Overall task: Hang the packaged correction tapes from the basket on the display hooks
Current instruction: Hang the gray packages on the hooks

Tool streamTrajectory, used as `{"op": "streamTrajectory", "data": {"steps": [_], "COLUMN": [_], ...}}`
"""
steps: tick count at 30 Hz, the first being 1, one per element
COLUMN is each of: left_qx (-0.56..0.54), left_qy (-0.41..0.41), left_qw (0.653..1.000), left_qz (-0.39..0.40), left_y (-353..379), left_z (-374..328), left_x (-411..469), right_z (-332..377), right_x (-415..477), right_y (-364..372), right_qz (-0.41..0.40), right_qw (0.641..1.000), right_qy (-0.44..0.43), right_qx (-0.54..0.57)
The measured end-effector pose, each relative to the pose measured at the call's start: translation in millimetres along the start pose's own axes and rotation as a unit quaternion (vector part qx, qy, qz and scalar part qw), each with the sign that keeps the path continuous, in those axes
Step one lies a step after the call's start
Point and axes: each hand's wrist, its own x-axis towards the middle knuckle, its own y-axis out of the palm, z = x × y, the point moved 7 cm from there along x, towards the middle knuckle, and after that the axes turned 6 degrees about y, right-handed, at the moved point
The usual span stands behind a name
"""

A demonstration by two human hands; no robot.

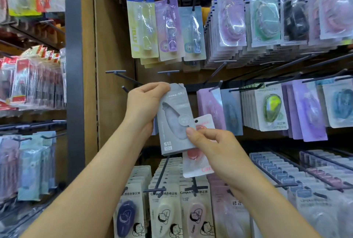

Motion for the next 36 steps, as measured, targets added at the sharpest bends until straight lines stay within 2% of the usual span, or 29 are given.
{"op": "streamTrajectory", "data": {"steps": [4,11,15,18,23,25,28,31,36], "left_qx": [0.035,0.032,0.037,0.023,0.026,0.084,0.187,0.256,0.378], "left_qy": [-0.015,-0.119,-0.078,-0.047,-0.027,-0.015,0.008,0.029,0.086], "left_qw": [0.998,0.991,0.991,0.988,0.994,0.992,0.979,0.963,0.918], "left_qz": [0.041,0.052,0.102,0.142,0.102,0.088,0.078,0.080,0.089], "left_y": [2.0,2.4,-0.9,-12.5,-18.8,-20.5,-18.0,-6.2,8.5], "left_z": [0.3,15.4,19.7,23.5,29.2,37.6,56.8,77.8,106.7], "left_x": [6.2,4.7,-16.3,-37.4,-25.6,-11.4,12.1,33.4,66.0], "right_z": [-6.9,-10.5,-13.0,-15.3,-10.5,-9.4,-13.5,-9.2,-18.2], "right_x": [0.2,3.4,8.7,13.2,13.9,10.5,3.9,-5.5,-10.4], "right_y": [2.2,6.0,1.8,-1.3,-1.3,-8.1,-20.5,-33.3,-58.0], "right_qz": [-0.010,-0.019,-0.047,-0.082,-0.117,-0.135,-0.118,-0.124,-0.153], "right_qw": [1.000,1.000,0.999,0.995,0.984,0.982,0.989,0.985,0.984], "right_qy": [0.010,0.010,0.004,-0.002,-0.014,-0.017,0.000,-0.013,-0.010], "right_qx": [-0.002,0.008,-0.006,-0.060,-0.134,-0.128,-0.087,-0.116,-0.091]}}
